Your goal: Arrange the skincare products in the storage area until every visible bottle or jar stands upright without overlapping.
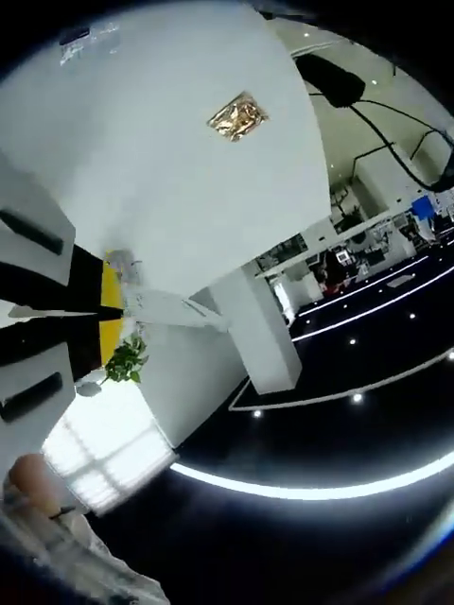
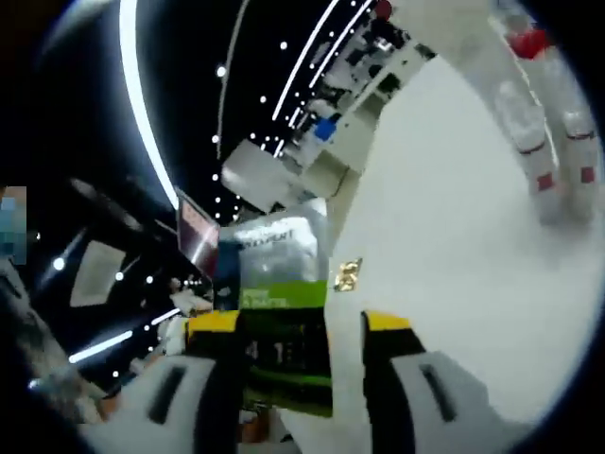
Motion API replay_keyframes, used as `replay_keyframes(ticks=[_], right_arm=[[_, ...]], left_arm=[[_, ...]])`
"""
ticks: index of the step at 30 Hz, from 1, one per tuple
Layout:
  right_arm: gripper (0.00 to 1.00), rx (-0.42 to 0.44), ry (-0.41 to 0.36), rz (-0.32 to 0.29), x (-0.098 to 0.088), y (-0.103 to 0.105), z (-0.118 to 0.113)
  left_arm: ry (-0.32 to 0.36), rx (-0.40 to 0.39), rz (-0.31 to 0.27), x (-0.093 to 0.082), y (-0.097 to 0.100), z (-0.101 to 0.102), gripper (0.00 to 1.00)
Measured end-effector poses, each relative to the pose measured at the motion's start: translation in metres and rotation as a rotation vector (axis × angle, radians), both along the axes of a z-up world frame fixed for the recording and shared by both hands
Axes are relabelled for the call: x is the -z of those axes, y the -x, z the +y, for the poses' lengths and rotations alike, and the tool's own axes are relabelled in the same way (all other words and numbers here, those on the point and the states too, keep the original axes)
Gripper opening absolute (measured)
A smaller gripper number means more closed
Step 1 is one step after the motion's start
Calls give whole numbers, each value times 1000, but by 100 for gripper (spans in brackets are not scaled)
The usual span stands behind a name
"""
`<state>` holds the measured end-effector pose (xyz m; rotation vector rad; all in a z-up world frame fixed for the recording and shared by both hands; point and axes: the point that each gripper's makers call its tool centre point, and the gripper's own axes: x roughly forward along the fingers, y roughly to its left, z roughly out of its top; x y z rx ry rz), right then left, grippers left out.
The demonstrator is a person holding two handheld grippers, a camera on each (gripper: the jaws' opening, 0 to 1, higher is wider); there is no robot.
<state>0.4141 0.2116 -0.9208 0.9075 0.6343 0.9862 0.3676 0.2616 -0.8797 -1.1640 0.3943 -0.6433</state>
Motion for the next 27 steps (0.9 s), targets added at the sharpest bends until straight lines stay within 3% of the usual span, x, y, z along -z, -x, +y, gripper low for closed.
replay_keyframes(ticks=[2,6,8,12,15,19,21,23,27], right_arm=[[58,-11,-74,-1,-18,8,-5],[58,-58,-130,-70,-48,29,-17],[53,-91,-153,-82,-62,42,-21],[36,-146,-151,-106,-77,63,-26],[30,-145,-143,-132,-85,79,-34],[19,-149,-167,-165,-98,94,-42],[10,-168,-158,-242,-105,102,-45],[4,-162,-139,-247,-111,111,-47],[1,-146,-145,-264,-118,118,-55]], left_arm=[[50,52,-20,-15,8,-10,0],[111,139,-44,-39,25,-28,0],[68,178,-41,-41,35,-37,0],[64,238,-38,-44,49,-48,0],[93,298,-50,-51,65,-60,0],[80,379,-70,-55,80,-73,0],[68,395,-72,-56,83,-76,0],[49,416,-78,-56,87,-80,0],[21,452,-116,-60,92,-87,0]])
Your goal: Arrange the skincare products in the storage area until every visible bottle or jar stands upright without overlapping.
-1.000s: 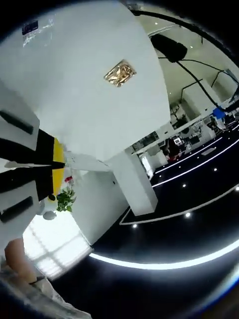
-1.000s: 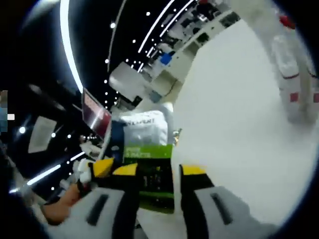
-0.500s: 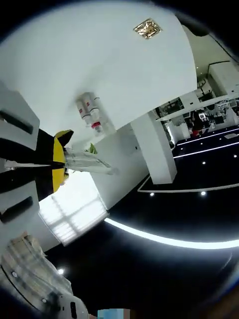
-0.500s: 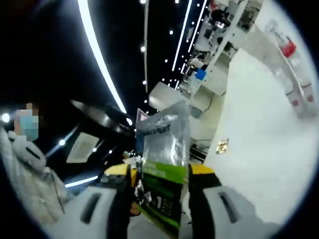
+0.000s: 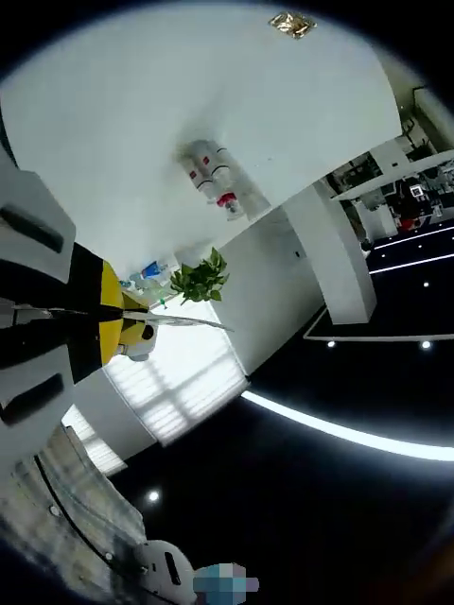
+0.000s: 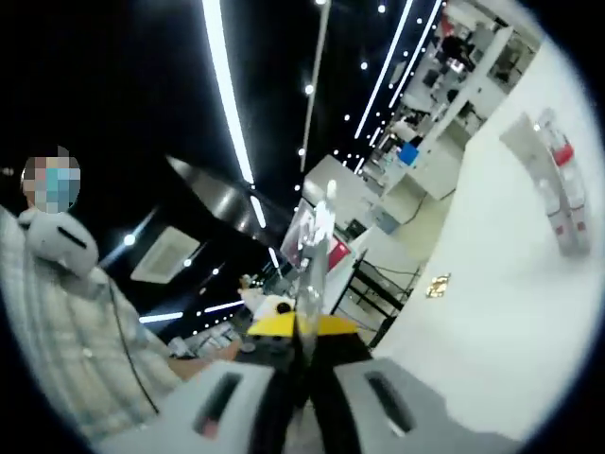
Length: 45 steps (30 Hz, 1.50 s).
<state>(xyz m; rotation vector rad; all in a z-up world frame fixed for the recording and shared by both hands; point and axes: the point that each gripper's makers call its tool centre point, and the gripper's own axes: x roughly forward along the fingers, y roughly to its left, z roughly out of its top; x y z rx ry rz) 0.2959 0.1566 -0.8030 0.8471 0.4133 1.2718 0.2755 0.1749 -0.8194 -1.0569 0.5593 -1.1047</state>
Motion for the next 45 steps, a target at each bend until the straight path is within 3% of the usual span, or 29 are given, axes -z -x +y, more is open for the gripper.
replay_keyframes(ticks=[1,4,7,10,11,14,17,18,19,24,27,31,36,38,40,45], right_arm=[[1,-5,-20,11,-4,2,-3],[0,1,-25,13,-10,5,-8],[0,7,-24,-5,-18,5,-10],[0,7,-48,-12,-26,4,-11],[0,7,-55,-10,-28,3,-9],[0,-13,-52,-12,-33,4,-1],[0,-48,-48,-8,-33,8,9],[1,-60,-47,-5,-33,9,12],[1,-47,-39,-11,-31,7,13],[1,-54,-39,4,-30,2,21],[3,-41,-35,-30,-32,0,24],[9,-40,-9,-22,-26,1,24],[2,-31,42,-17,-13,4,22],[1,-21,45,-28,-12,5,21],[0,-32,26,14,-12,5,20],[0,-64,38,8,-14,8,22]], left_arm=[[9,29,-37,-6,5,-5,0],[20,35,-48,-10,5,-8,3],[49,49,-52,-16,9,-14,22],[17,87,-60,-12,17,-26,39],[3,97,-62,-10,19,-29,39],[21,135,-69,-10,26,-34,19],[41,97,-52,-10,21,-30,11],[55,105,-64,-13,23,-28,3],[58,102,-92,-15,23,-26,3],[44,97,-84,-15,20,-16,1],[42,89,-98,-17,17,-11,1],[158,-24,-86,-28,-5,9,1],[101,-26,-114,-24,-7,13,1],[88,-34,-113,-23,-7,12,1],[86,-31,-120,-23,-7,12,1],[56,-15,-149,-24,-5,16,4]])
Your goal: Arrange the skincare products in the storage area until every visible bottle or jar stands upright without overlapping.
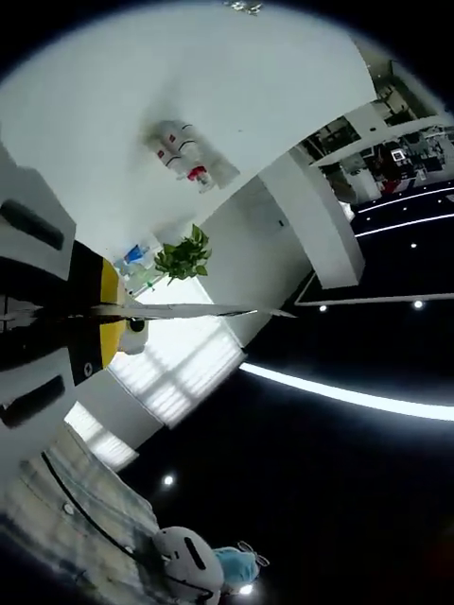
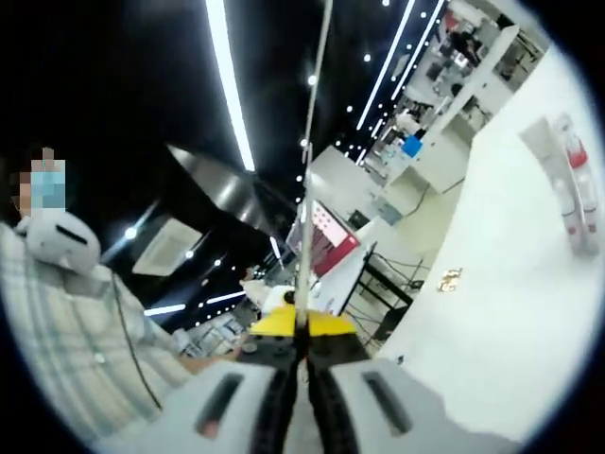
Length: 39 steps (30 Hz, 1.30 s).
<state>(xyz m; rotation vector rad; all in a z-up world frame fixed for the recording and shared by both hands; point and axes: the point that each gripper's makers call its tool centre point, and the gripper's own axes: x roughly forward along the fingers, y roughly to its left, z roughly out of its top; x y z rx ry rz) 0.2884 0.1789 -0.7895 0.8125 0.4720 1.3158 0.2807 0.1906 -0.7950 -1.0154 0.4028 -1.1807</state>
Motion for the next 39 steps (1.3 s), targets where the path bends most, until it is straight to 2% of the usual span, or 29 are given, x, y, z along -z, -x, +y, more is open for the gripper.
replay_keyframes(ticks=[4,7,12,16,17,20,23,24,25,26,28,32,34,36,39], right_arm=[[0,-29,39,0,6,6,1],[0,-56,47,12,10,14,4],[0,-86,30,39,12,25,5],[1,-69,36,-17,11,27,5],[2,-64,33,-15,11,26,5],[13,-6,-37,2,-1,15,1],[12,11,-52,-10,-7,9,-3],[8,14,-53,-11,-9,8,-3],[3,12,-42,-16,-9,7,-3],[2,4,-23,-37,-7,8,-2],[0,-5,-24,3,-5,6,-3],[0,25,-57,13,-6,6,-5],[0,43,-86,25,-8,5,-8],[0,57,-98,31,-9,3,-12],[0,55,-103,43,-9,0,-14]], left_arm=[[19,-61,17,-1,-13,18,12],[44,-82,21,-6,-16,26,12],[68,-90,6,-8,-10,26,3],[95,-89,10,-10,-5,27,2],[104,-86,11,-11,-3,26,1],[36,-46,4,-3,8,19,1],[-23,31,10,7,24,7,1],[-48,37,7,11,27,4,1],[-40,43,5,11,30,1,1],[-34,46,8,11,31,0,2],[-18,17,35,14,28,1,2],[11,3,68,15,27,2,6],[8,9,70,16,29,2,10],[-23,29,81,24,34,-1,12],[-37,34,85,27,43,-3,10]])
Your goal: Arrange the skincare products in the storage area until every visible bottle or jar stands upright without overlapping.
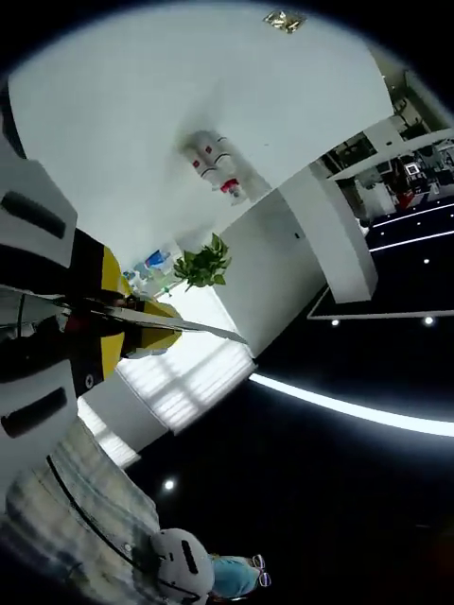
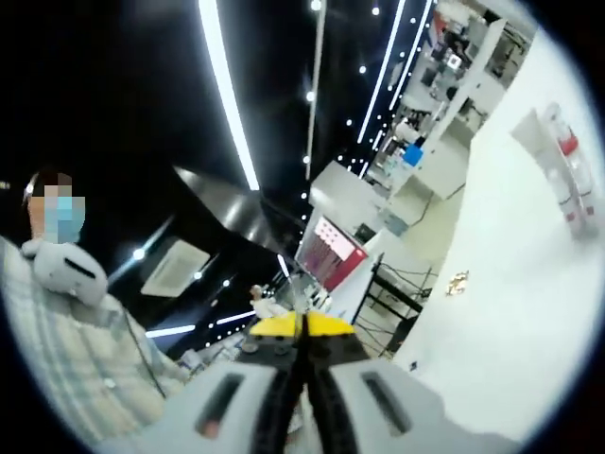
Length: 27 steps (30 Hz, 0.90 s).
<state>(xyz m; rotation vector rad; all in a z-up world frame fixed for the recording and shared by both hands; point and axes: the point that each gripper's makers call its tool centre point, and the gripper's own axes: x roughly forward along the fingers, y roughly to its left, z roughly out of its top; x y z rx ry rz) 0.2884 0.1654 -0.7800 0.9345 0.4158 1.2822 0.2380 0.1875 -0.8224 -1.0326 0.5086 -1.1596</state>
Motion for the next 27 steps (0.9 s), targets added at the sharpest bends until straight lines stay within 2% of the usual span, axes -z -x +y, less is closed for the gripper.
replay_keyframes(ticks=[1,5,11,13,16,20,27], right_arm=[[0,-8,6,1,0,0,1],[0,-33,6,12,0,1,9],[1,-69,18,14,2,0,23],[5,-88,21,16,2,-1,28],[12,-119,67,7,9,0,38],[14,-174,80,17,13,8,50],[30,-196,133,40,31,11,54]], left_arm=[[0,-6,-11,0,3,0,3],[6,-47,-37,-5,8,3,2],[32,-132,-30,-2,7,10,1],[52,-153,-29,-5,7,12,1],[91,-210,-23,-8,1,21,1],[101,-265,-32,-10,-3,34,1],[105,-353,-39,-6,-14,59,1]])
